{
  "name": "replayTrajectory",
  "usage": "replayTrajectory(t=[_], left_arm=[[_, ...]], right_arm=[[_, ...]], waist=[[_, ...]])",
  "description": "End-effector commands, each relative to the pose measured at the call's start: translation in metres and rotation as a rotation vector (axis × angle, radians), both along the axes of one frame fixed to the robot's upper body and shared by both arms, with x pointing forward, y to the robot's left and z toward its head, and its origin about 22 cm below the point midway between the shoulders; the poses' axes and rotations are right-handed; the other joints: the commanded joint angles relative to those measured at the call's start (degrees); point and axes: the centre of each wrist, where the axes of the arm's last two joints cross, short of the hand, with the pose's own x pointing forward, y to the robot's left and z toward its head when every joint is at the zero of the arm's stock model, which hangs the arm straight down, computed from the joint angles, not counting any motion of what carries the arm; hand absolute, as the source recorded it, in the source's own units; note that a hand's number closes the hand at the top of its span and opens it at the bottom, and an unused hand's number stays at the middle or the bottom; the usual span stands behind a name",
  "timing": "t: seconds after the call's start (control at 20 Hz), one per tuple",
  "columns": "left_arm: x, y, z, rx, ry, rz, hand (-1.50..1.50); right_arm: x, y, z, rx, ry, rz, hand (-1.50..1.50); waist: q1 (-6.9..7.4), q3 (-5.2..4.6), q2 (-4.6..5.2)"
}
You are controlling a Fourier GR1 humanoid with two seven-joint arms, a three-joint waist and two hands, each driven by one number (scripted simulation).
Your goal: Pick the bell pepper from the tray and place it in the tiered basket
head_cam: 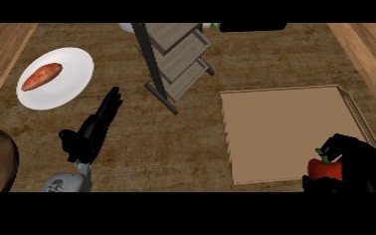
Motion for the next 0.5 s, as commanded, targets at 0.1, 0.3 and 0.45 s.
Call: replayTrajectory(t=[0.1,0.3,0.45], left_arm=[[0.008,-0.003,0.002,-0.009,0.003,-0.036,0.0],[0.0,-0.003,0.004,0.008,-0.003,-0.044,0.0],[0.006,-0.005,0.009,0.007,0.004,-0.055,0.0]], right_arm=[[-0.045,0.036,0.078,0.153,-0.283,-0.152,1.5],[-0.054,0.053,0.108,0.224,-0.517,-0.112,1.5],[-0.05,0.068,0.127,0.181,-0.587,-0.06,1.5]], waist=[[1.43,0.08,0.52],[3.36,0.11,0.53],[3.42,0.01,0.43]])
